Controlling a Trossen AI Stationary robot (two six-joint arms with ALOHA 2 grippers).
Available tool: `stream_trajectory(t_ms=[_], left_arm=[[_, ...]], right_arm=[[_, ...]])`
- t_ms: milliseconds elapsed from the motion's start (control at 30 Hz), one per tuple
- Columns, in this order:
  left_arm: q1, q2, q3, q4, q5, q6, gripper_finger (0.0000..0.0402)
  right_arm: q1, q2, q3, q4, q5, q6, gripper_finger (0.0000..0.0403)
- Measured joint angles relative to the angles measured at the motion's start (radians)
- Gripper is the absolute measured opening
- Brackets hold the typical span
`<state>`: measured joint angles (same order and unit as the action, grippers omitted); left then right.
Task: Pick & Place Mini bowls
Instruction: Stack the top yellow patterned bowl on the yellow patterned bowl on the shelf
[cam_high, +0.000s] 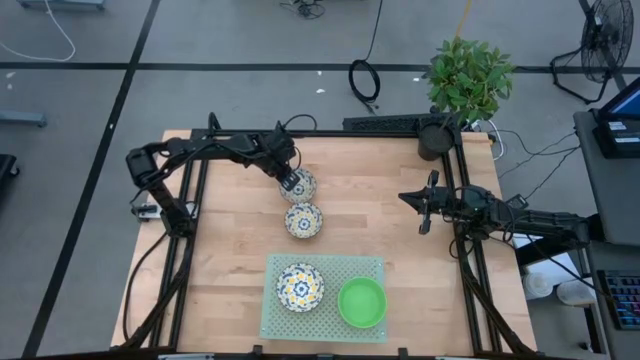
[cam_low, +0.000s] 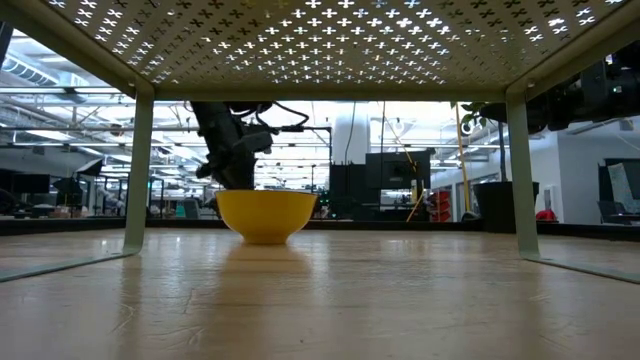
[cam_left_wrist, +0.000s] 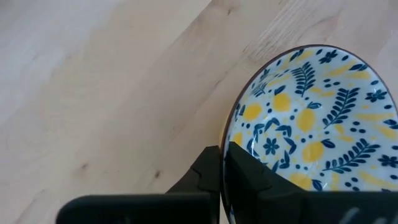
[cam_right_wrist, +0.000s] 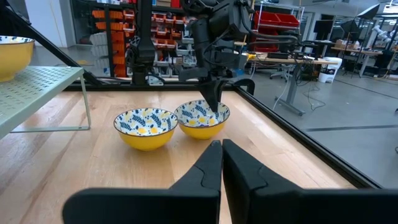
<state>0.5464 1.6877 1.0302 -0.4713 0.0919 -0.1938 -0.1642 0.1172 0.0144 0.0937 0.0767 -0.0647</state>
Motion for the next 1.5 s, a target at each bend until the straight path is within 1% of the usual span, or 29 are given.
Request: stream_trajectory(t_ms=[100,233,400,633,933,1167,1267,1367,1400,1500], left_arm=[[-0.001,-0.028,0.007,-0.014,-0.044,0.004,0.001],[-0.004,-0.077,0.03,-0.024,-0.067,0.007,0.001],[-0.02,-0.151,0.037,-0.044,-0.076,0.007,0.001],[-0.074,-0.295,0.04,-0.075,-0.074,-0.02,0.001],[-0.206,-0.483,0.04,-0.088,-0.068,-0.084,0.001],[-0.368,-0.564,0.042,-0.07,-0.067,-0.168,0.001],[-0.443,-0.56,0.097,-0.096,-0.068,-0.185,0.001],[-0.525,-0.519,0.208,-0.147,-0.084,-0.184,0.001],[-0.551,-0.502,0.255,-0.18,-0.101,-0.182,0.001],[-0.622,-0.424,0.405,-0.352,-0.157,-0.178,0.001]], right_arm=[[0.0,0.0,0.0,0.0,0.0,0.0,0.0],[0.0,0.0,0.0,0.0,0.0,0.0,0.0],[0.0,0.0,0.0,0.0,0.0,0.0,0.0],[0.0,0.0,0.0,0.0,0.0,0.0,0.0],[0.0,0.0,0.0,0.0,0.0,0.0,0.0],[0.0,0.0,0.0,0.0,0.0,0.0,0.0],[0.0,0.0,0.0,0.0,0.0,0.0,0.0],[0.0,0.0,0.0,0.0,0.0,0.0,0.0],[0.0,0.0,0.0,0.0,0.0,0.0,0.0],[0.0,0.0,0.0,0.0,0.0,0.0,0.0]])
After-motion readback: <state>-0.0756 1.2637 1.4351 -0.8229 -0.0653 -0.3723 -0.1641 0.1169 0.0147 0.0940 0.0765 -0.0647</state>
